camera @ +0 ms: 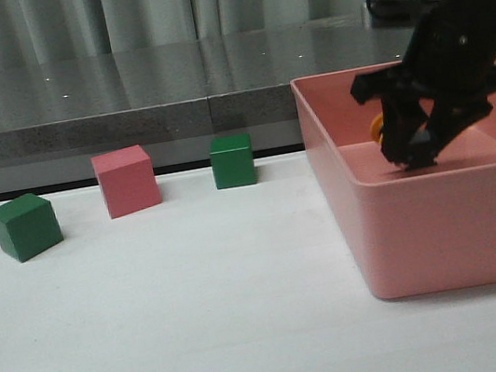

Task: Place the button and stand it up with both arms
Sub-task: 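Lower the right gripper into the pink bin and grasp the yellow button, then lift the button out of the bin and lower it onto the table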

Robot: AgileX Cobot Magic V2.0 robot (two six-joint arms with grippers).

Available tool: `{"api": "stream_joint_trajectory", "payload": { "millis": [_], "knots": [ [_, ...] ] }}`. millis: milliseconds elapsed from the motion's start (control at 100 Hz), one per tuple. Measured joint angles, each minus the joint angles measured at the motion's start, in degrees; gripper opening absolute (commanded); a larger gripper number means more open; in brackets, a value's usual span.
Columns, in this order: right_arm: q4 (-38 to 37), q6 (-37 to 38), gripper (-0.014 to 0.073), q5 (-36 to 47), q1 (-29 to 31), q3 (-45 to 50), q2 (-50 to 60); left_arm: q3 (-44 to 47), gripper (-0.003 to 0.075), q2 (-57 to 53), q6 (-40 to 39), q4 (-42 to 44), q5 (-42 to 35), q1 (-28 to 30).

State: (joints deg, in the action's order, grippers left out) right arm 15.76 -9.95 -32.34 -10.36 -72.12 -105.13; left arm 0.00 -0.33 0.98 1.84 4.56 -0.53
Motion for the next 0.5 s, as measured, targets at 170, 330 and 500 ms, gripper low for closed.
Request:
{"api": "stream_joint_trajectory", "payload": {
  "millis": [170,330,500],
  "knots": [
    [-0.12,-2.15,0.0145,-3.81,-0.41,-1.74,8.84,0.0,-0.0019,0.0,0.0,0.0,0.0,0.0],
    [-0.34,-10.72,0.0145,-12.59,-3.55,-8.79,10.73,0.0,-0.0019,0.0,0.0,0.0,0.0,0.0],
    [0.25,-20.3,0.0145,-16.56,-9.57,-15.13,9.89,0.0,-0.0019,0.0,0.0,0.0,0.0,0.0]
  ]
}}
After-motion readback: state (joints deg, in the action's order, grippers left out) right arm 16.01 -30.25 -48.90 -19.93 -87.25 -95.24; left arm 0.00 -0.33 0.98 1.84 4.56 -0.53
